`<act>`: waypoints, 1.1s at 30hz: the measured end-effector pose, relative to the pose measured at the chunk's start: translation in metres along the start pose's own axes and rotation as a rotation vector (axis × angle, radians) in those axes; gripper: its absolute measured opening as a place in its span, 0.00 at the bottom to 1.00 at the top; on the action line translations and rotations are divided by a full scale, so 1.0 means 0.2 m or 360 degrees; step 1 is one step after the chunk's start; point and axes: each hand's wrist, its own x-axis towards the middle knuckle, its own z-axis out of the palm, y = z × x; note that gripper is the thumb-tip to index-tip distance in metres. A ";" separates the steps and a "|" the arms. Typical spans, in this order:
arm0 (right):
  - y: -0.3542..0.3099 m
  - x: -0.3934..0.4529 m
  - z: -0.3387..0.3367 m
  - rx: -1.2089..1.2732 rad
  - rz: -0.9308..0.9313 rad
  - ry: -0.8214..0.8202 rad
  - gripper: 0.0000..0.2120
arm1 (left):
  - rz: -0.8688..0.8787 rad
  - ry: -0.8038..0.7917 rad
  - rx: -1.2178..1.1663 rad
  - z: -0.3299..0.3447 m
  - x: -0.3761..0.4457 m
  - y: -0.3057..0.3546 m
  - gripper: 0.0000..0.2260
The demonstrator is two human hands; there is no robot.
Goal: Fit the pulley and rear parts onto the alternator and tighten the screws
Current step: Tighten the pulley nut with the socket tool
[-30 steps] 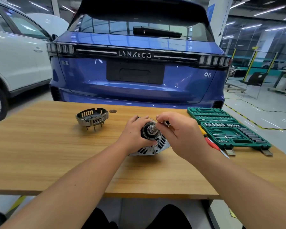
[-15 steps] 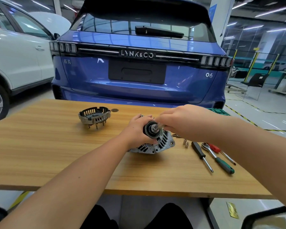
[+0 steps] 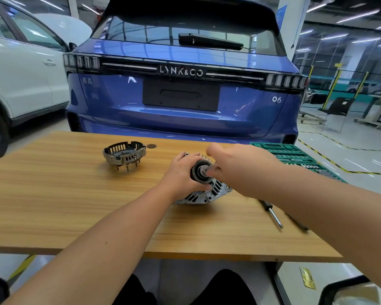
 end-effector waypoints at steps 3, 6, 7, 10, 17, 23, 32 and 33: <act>0.02 -0.05 0.01 -0.0280 -0.0294 0.0030 0.12 | -0.0013 0.0007 -0.0025 0.00 0.00 0.00 0.36; 0.03 -0.05 0.00 -0.0461 -0.0293 0.0041 0.10 | -0.0013 0.0007 -0.0035 0.00 0.00 0.00 0.36; 0.04 -0.05 0.01 -0.0548 -0.0299 0.0048 0.07 | -0.0009 0.0003 -0.0028 0.00 0.00 0.00 0.35; 0.03 -0.02 0.01 -0.0689 -0.0117 0.0090 0.09 | -0.0017 0.0008 -0.0036 0.00 0.00 0.00 0.33; 0.05 -0.05 0.03 -0.0334 -0.0123 0.0122 0.10 | -0.0014 -0.0002 -0.0069 0.00 0.00 0.00 0.36; 0.07 -0.08 0.03 -0.0428 -0.0321 0.0039 0.11 | -0.0026 0.0007 -0.0078 0.01 0.00 0.00 0.35; 0.07 -0.07 0.05 -0.0434 -0.0079 0.0355 0.21 | -0.0043 -0.0001 -0.0029 0.00 0.00 0.00 0.36; 0.08 -0.07 0.06 -0.0420 -0.0210 0.0351 0.15 | -0.0038 -0.0001 -0.0028 0.00 0.00 0.00 0.35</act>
